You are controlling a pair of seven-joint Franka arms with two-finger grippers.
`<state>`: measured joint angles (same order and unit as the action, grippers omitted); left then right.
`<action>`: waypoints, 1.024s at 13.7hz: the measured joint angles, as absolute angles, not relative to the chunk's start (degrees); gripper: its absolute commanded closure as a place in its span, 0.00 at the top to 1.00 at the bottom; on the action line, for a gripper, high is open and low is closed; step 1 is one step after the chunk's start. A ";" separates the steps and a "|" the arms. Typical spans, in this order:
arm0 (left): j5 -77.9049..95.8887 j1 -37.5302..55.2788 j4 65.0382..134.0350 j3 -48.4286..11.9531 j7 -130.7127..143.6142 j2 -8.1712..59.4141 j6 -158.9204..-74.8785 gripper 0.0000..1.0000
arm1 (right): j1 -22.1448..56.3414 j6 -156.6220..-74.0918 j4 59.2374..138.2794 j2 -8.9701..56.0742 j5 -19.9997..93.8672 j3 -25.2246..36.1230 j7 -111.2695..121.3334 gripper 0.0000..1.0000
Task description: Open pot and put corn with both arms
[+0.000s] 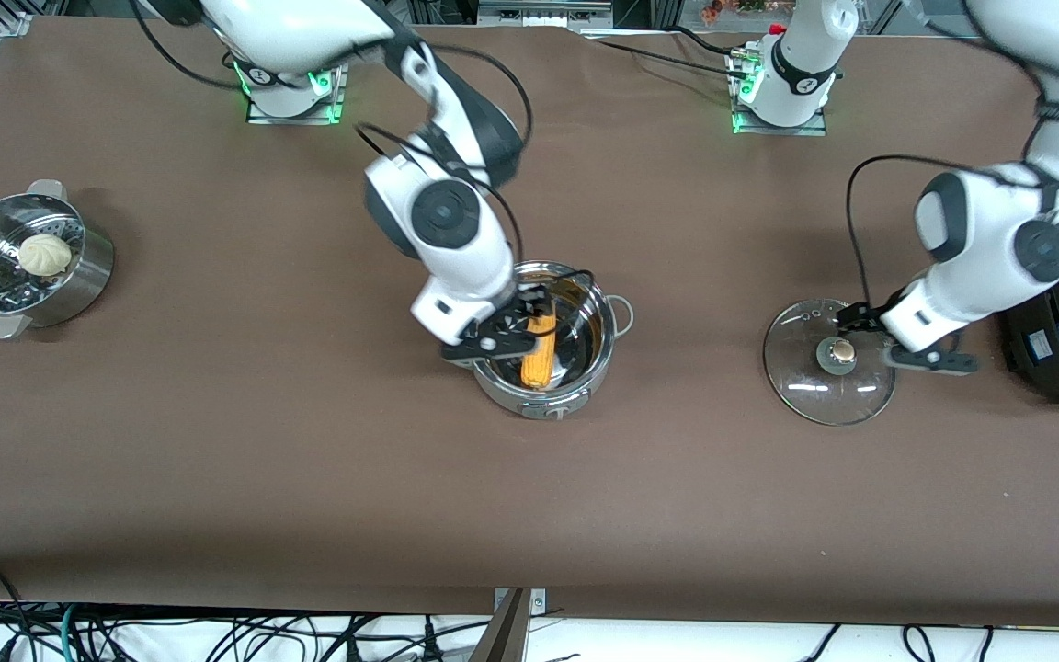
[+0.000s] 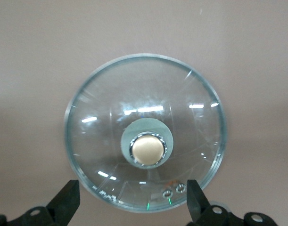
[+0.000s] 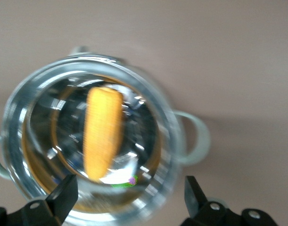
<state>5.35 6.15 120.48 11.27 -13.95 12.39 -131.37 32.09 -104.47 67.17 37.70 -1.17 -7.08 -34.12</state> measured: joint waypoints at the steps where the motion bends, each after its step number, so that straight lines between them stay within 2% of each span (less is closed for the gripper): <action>1: 5.24 5.93 120.27 11.34 -14.00 9.87 -128.71 1.00 | 31.96 -99.65 67.12 34.93 -1.27 -5.55 -32.94 1.00; 4: 3.56 5.55 114.03 11.55 -14.01 4.49 -115.83 1.00 | 31.77 -86.19 67.13 27.76 -1.35 1.99 -20.72 1.00; 6: 2.85 5.42 106.70 11.55 -14.01 3.33 -106.52 1.00 | 31.56 -81.70 67.30 24.87 -1.34 10.41 -9.62 1.00; 11: 1.73 5.36 90.70 11.18 -13.99 3.15 -87.66 1.00 | 30.27 -80.93 68.37 24.15 5.12 29.34 5.77 1.00; 14: 0.94 5.07 84.44 9.96 -11.80 3.20 -81.40 1.00 | 23.79 -84.69 71.76 21.77 7.32 30.74 6.01 1.00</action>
